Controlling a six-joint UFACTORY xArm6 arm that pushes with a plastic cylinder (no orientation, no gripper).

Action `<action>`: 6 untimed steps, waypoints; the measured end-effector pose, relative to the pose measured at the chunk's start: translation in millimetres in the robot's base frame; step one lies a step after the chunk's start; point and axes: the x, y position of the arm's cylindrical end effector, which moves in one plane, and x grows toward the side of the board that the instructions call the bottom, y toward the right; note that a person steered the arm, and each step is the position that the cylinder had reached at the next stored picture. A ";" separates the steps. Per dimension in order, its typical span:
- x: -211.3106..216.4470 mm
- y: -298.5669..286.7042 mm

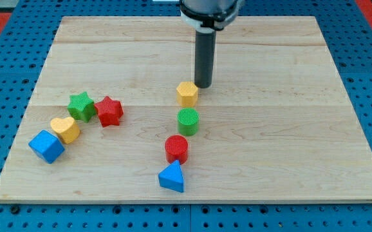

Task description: Touch the bottom of red star

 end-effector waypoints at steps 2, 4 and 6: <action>23.6 -93.3; 122.2 -118.1; 74.5 -160.9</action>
